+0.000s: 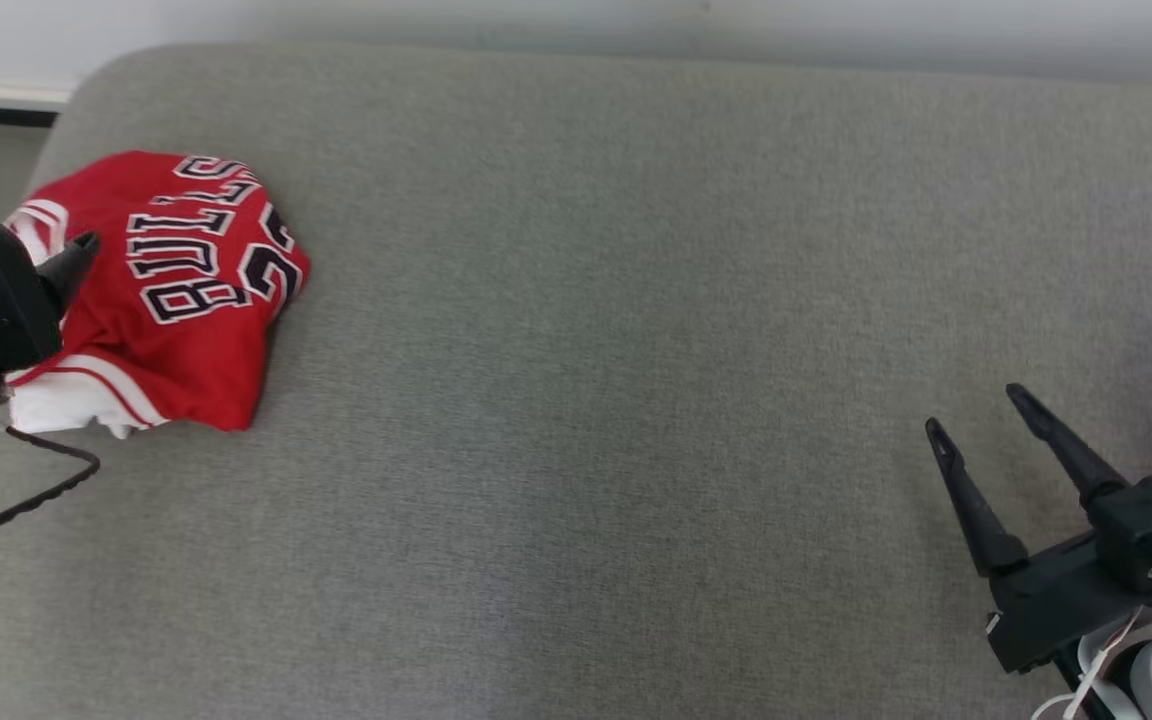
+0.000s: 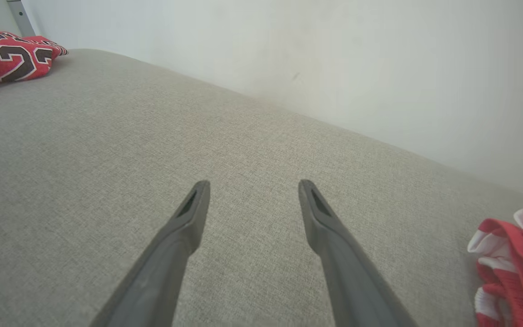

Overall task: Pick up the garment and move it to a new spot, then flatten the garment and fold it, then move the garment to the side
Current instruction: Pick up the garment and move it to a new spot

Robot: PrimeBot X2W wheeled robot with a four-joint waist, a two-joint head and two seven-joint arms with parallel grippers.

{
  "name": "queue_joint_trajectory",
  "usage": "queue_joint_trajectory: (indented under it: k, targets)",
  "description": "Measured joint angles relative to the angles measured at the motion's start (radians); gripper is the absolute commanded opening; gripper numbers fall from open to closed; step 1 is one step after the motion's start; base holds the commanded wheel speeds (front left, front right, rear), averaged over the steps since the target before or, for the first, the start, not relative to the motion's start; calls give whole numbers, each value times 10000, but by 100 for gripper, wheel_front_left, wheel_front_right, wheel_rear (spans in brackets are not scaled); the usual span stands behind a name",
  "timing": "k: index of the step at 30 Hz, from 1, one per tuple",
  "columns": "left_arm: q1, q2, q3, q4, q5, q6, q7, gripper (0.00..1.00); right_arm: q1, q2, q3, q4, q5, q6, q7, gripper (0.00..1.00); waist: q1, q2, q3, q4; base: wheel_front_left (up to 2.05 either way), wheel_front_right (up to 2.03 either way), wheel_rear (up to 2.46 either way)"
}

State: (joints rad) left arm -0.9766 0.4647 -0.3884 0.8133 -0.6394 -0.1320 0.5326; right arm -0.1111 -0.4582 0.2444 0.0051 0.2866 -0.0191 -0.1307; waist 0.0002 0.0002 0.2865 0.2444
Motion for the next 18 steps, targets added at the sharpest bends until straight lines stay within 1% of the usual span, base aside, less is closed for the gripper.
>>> queue_joint_trajectory:
  k: [2, 6, 12, 14, 18]
  targets:
    - [-187, 31, -171, 234, -123, 0, 324, 100, -7, -121, -102, -234, -61, -79, 92, 100, 0, 0, 354, -167, 0, 0, 0]
    - [-393, 134, -533, 581, -123, 0, 721, 100, -27, -146, -125, -485, -67, -134, 268, 100, 0, 0, 804, -318, 0, 0, 0]
    - [-392, -82, -826, 1264, -366, 0, 1476, 100, -56, -192, -150, -736, -73, -176, 435, 100, 0, 0, 1343, -437, 0, 0, 0]
    - [-396, -140, -922, 1383, -502, 0, 1634, 100, -76, -211, -165, -771, -102, -238, 499, 100, 0, 0, 1471, -452, 0, 0, 0]
    - [-552, -211, -1012, 1592, -675, 0, 1812, 100, -192, -234, -140, -840, -130, -249, 612, 100, 0, 0, 1638, -453, 0, 0, 0]
